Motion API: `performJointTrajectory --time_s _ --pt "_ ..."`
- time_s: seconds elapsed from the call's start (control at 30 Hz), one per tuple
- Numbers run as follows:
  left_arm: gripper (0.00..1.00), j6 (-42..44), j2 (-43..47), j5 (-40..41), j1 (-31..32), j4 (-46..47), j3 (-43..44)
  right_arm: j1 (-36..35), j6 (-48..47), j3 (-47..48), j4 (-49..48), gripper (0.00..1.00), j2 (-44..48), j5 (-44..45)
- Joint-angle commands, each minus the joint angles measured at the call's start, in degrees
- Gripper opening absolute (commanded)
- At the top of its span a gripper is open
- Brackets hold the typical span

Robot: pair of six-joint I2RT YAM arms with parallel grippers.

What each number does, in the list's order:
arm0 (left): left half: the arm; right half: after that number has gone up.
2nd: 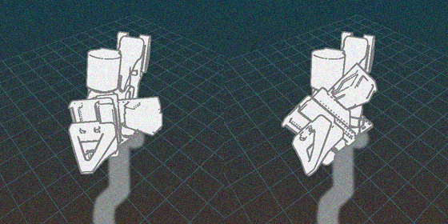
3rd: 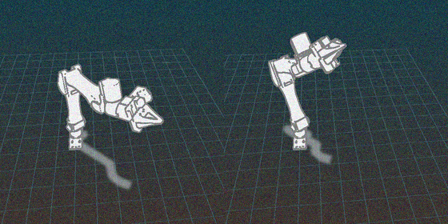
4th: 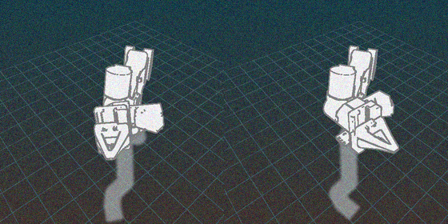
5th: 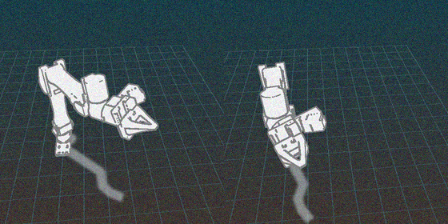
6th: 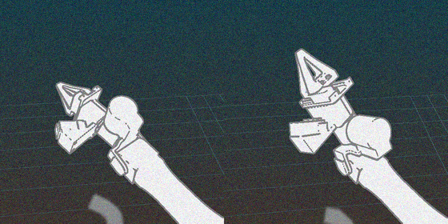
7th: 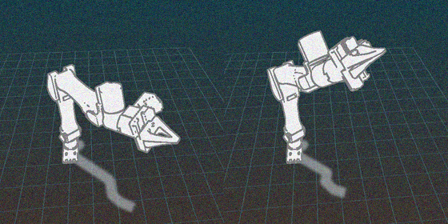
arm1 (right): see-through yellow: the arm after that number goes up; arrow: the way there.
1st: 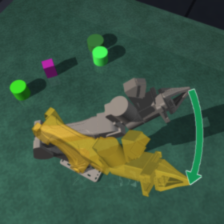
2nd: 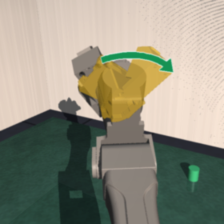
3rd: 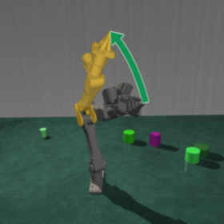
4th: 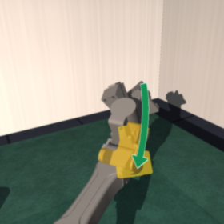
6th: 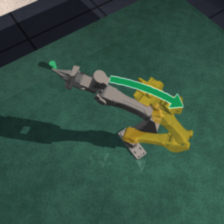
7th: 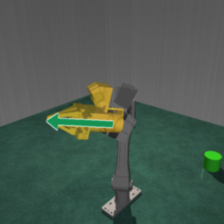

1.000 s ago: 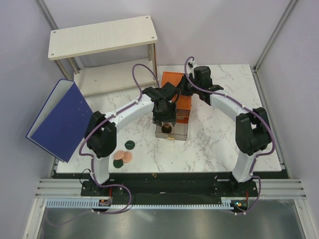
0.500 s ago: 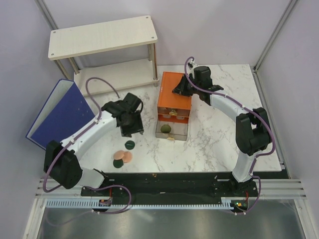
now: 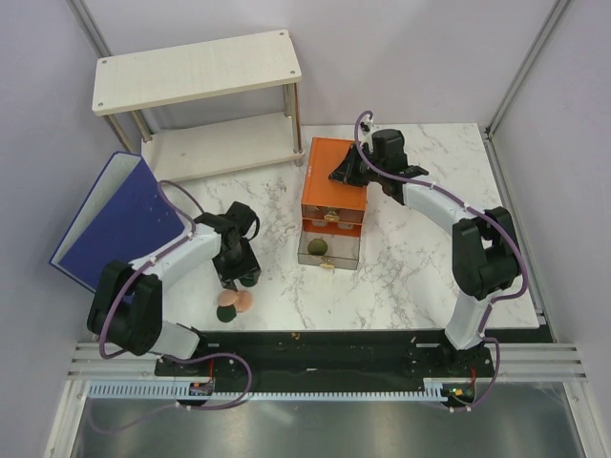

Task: Organize the makeup

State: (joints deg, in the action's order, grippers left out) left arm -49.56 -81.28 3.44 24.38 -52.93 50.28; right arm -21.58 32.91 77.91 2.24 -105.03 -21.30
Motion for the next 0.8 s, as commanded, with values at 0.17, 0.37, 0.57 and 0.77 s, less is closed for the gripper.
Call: performJointTrajectory --time_s 0.17,0.37,0.57,0.77 --pt "0.57 -1.2 -11.5 1.5 -0.7 5.9 4.9 -0.1 -0.3 -2.6 3.4 0.15 0.9 -0.8" --pt "0.10 -0.6 -15.4 1.3 -0.7 7.9 4.8 -0.1 -0.2 -2.6 3.4 0.15 0.8 -0.9" --pt "0.02 1.5 -13.7 0.3 -0.7 7.8 5.4 -0.1 -0.2 -2.5 3.3 0.15 0.7 -0.8" --pt "0.02 2.3 -5.6 0.1 0.6 7.1 9.0 -0.2 -0.1 -2.1 3.3 0.15 0.4 -0.6"
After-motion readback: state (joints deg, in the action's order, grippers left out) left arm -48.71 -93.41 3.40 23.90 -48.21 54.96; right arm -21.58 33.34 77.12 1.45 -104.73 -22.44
